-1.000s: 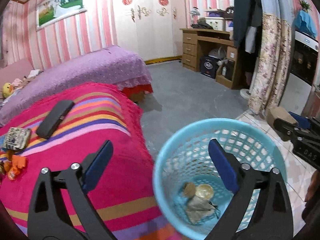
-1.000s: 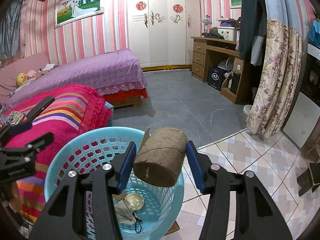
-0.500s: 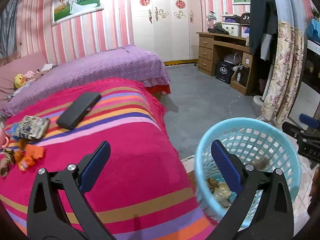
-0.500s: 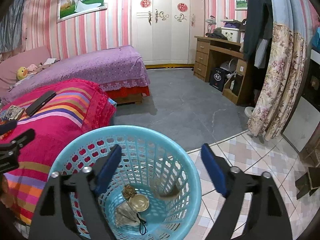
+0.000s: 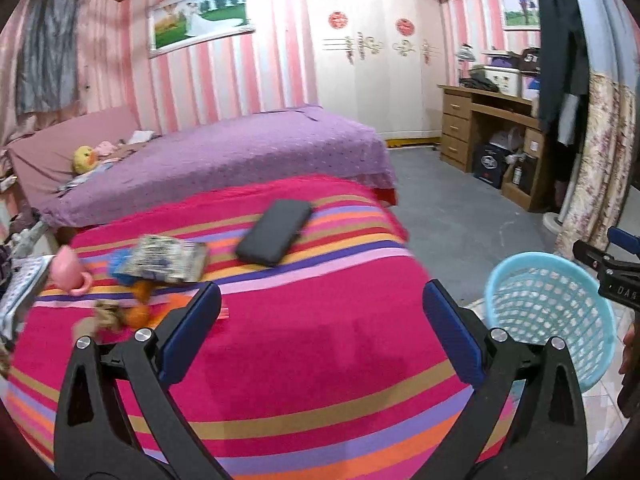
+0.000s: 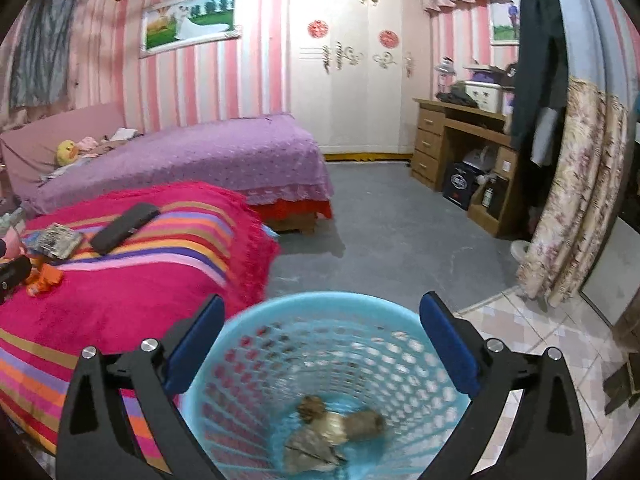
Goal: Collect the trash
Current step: 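Move both tools back toward the remaining items on the bed, then grasp the brown crumpled paper ball with the left gripper and lift it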
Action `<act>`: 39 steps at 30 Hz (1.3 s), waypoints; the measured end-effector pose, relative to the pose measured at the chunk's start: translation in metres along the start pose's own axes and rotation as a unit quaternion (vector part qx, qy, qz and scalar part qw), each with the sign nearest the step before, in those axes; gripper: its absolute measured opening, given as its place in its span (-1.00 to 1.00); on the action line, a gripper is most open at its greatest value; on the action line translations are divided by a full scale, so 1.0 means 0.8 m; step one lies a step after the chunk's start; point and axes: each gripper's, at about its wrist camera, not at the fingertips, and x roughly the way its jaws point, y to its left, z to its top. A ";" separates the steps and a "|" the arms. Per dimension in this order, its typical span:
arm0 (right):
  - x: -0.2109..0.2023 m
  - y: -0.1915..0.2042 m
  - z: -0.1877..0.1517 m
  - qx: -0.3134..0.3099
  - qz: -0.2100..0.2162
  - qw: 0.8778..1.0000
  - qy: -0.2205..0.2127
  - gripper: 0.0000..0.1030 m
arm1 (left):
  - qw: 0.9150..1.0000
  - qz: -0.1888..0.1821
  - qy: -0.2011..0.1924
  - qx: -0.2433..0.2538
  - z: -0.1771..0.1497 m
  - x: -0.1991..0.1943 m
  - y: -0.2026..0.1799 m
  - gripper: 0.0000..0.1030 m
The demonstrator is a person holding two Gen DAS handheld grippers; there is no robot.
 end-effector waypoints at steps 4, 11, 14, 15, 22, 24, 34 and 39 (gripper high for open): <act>-0.001 0.042 0.007 -0.008 0.022 1.000 -0.008 0.86 | 0.999 0.039 0.003 0.006 -0.006 -0.015 0.064 0.89; 0.006 0.130 0.009 -0.039 0.068 0.997 -0.009 0.86 | 0.996 0.086 0.015 -0.036 -0.031 -0.011 0.169 0.89; 0.011 0.166 0.006 -0.061 0.078 0.995 -0.007 0.86 | 0.993 0.106 0.020 -0.048 -0.044 -0.001 0.204 0.89; 0.012 0.175 0.004 -0.065 0.080 0.995 -0.006 0.86 | 0.993 0.106 0.024 -0.049 -0.048 0.002 0.211 0.89; 0.030 0.236 -0.008 -0.080 0.109 0.991 0.019 0.86 | 0.990 0.112 0.056 -0.065 -0.077 0.027 0.273 0.89; 0.034 0.251 -0.010 -0.089 0.112 0.989 0.023 0.86 | 0.989 0.115 0.062 -0.070 -0.083 0.033 0.286 0.89; 0.055 0.303 -0.024 -0.121 0.124 0.984 0.043 0.86 | 0.981 0.123 0.118 -0.095 -0.121 0.069 0.360 0.89; 0.062 0.317 -0.027 -0.128 0.127 0.982 0.049 0.86 | 0.977 0.109 0.142 -0.118 -0.130 0.088 0.384 0.88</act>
